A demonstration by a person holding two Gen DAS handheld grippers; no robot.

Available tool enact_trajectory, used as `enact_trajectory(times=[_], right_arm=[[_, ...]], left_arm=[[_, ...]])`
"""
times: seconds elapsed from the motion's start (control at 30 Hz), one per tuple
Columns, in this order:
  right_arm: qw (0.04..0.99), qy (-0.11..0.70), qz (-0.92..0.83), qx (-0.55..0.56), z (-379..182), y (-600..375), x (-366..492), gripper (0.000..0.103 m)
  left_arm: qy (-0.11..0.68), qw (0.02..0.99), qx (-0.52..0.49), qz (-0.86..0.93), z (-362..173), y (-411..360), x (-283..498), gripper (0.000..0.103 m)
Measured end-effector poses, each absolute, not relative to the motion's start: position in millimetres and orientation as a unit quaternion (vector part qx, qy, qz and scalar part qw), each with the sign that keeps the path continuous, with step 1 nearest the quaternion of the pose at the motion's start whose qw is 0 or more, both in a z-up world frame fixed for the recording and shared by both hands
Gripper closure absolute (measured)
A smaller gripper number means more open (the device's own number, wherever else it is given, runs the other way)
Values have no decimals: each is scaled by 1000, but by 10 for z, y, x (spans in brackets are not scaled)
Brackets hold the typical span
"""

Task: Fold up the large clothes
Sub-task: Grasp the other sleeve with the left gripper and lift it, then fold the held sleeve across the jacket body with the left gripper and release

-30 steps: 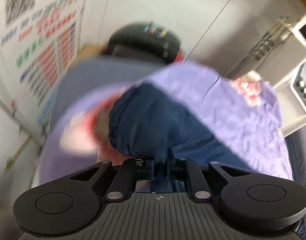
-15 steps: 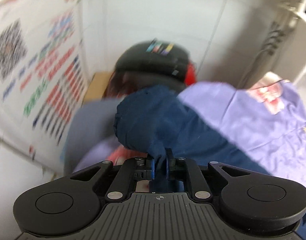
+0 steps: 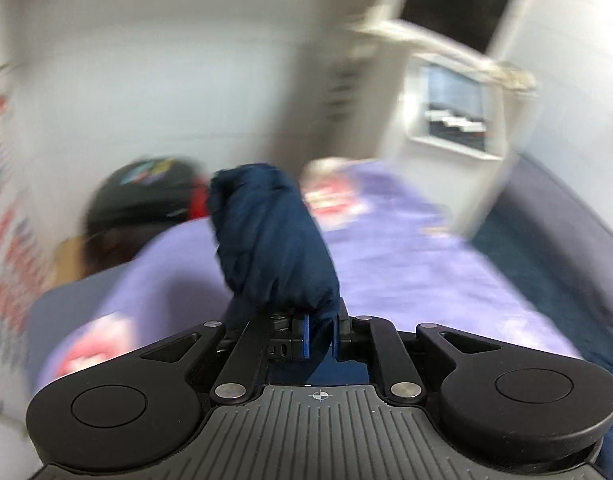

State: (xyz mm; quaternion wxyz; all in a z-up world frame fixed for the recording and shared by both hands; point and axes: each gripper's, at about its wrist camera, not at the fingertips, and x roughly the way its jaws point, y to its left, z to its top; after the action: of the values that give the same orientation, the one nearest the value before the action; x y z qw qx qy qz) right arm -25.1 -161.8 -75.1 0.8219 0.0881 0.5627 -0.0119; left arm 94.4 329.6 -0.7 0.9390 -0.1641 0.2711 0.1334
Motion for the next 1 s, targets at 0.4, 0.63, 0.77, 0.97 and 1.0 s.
enact_trajectory(times=[0.4,0.63,0.77,0.97,1.0], right_arm=[[830,544,-24,117,-707,-1728,-396,13],[828,537,-69,148,-691,-1993,-628,13],[823,538,-89,161,-716,-2072,-742,13],[821,536,-98,169,-718,-2087,-817,13],[820,538,-98,168,-729,-2083,-823,13]], left_arm=[[304,936,-92,-153,-37,830,1116,48],[362,909,-21,-205,-513,-100,1061,44],[390,895,77,-201,-796,-485,968,8],[402,872,143,-241,-1089,-680,701,0],[399,869,156,-248,-1095,-716,629,0]])
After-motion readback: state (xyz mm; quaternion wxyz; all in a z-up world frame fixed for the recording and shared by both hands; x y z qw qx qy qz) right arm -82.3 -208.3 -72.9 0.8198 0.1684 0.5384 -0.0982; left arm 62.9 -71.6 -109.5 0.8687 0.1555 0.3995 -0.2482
